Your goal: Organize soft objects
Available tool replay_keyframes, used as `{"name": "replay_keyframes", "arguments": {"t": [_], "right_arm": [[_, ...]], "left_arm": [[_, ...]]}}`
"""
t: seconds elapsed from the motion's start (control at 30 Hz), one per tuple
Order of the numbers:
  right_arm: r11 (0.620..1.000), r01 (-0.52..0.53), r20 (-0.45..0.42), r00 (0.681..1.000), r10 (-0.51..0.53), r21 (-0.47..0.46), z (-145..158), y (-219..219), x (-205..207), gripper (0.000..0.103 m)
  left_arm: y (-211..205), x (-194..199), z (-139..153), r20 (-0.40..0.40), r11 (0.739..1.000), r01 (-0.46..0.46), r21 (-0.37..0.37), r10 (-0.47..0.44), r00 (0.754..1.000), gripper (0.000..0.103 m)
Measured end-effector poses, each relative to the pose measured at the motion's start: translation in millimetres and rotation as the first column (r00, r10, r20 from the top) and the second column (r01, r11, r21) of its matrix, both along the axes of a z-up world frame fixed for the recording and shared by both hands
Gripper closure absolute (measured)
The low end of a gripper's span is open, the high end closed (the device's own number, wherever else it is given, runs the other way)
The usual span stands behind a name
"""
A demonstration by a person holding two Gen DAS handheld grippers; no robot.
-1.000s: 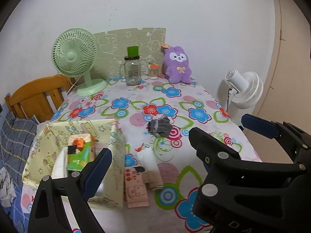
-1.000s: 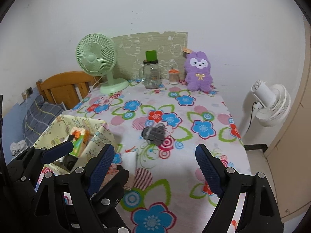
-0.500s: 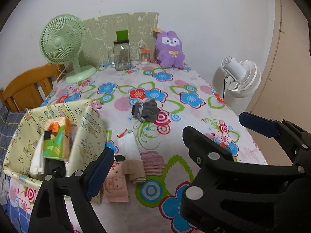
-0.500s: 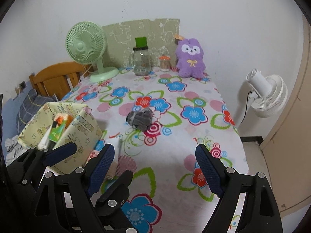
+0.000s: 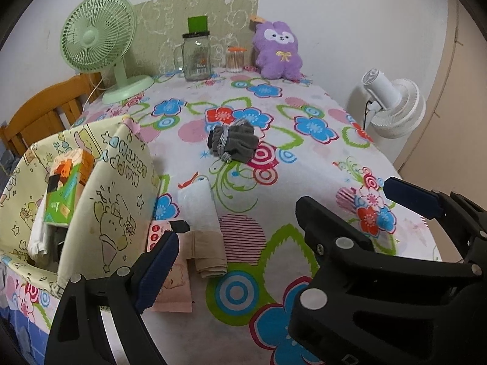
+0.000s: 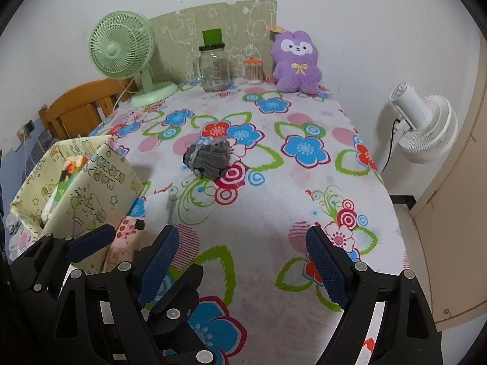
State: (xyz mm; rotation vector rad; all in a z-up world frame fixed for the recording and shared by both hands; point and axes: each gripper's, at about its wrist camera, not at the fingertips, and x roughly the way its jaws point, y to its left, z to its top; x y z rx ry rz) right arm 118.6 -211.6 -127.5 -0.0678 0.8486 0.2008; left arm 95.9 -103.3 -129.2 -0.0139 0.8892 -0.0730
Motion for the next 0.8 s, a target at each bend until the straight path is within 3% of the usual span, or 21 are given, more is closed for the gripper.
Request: {"name": "replay_keyframes", "arguments": {"t": [0.23, 0.6, 0.8], "right_arm": [[1.0, -0.004, -0.029, 1.0, 0.004, 0.001, -12.1, 4.3, 6.8, 0.015], [1.0, -0.017, -0.055, 0.998, 0.017, 0.008, -24.1, 17.5, 14.5, 0.015], [1.0, -0.025, -0.065, 0.998, 0.025, -0.005, -29.4, 27.1, 18.5, 0.015]], "left_arm": [[5.5, 4.2, -9.8, -0.031, 1.0, -0.013, -0.002, 0.013, 0.999, 0.011], [21.8, 9.4, -15.8, -0.029, 0.995, -0.078, 0.059, 0.08, 0.996, 0.011], [34.0, 15.3, -28.9, -0.084, 0.989, -0.129, 0.07, 0.134, 0.987, 0.011]]}}
